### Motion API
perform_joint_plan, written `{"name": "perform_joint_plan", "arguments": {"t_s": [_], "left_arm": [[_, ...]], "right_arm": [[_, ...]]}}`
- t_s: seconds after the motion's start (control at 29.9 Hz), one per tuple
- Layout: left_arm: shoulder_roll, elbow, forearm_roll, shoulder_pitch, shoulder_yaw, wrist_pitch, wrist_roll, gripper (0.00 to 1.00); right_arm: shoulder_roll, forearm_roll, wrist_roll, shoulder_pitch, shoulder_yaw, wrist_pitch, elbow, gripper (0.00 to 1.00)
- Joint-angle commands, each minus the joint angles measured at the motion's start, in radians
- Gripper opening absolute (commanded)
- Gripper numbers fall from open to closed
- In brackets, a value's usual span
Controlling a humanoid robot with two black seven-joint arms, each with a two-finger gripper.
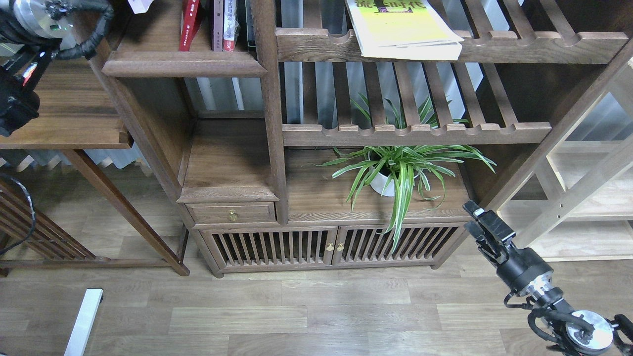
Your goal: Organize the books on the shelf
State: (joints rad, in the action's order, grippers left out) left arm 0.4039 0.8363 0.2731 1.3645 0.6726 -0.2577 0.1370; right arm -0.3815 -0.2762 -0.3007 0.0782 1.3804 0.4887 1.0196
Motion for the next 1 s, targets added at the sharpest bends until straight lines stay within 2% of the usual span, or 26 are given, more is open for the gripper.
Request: {"name": "perform_joint_plan", "arguments": {"t_s": [0.0,0.43,0.6,0.8,0.97], "left_arm": [[-0.01,-0.006,0.0,-0.001,-0.014,0.0,-0.014,0.27],[-0.073,-0.08,0.0,0.004,-0.033,0.0,-0.066,0.28],[-0.099,-0.083,0.0,0.018,-0.033,0.0,-0.08,0.41],[-0.12,-0.083,0.0,0.047,-0.033,-0.005,-0.093,0.42],[-0.12,-0.083,0.0,0.07,-0.033,-0.003,-0.094,0.47]], "right_arm": [[-0.004,-0.003,0.0,0.0,-0.001,0.0,-0.001,0.88],[-0.008,-0.017,0.0,0.0,-0.001,0.0,-0.001,0.88],[-0.007,-0.017,0.0,0.0,-0.003,0.0,-0.004,0.88],[-0.007,-0.017,-0.002,0.0,-0.006,0.0,-0.006,0.88],[-0.007,-0.017,-0.003,-0.002,-0.007,0.0,-0.007,0.88]]}}
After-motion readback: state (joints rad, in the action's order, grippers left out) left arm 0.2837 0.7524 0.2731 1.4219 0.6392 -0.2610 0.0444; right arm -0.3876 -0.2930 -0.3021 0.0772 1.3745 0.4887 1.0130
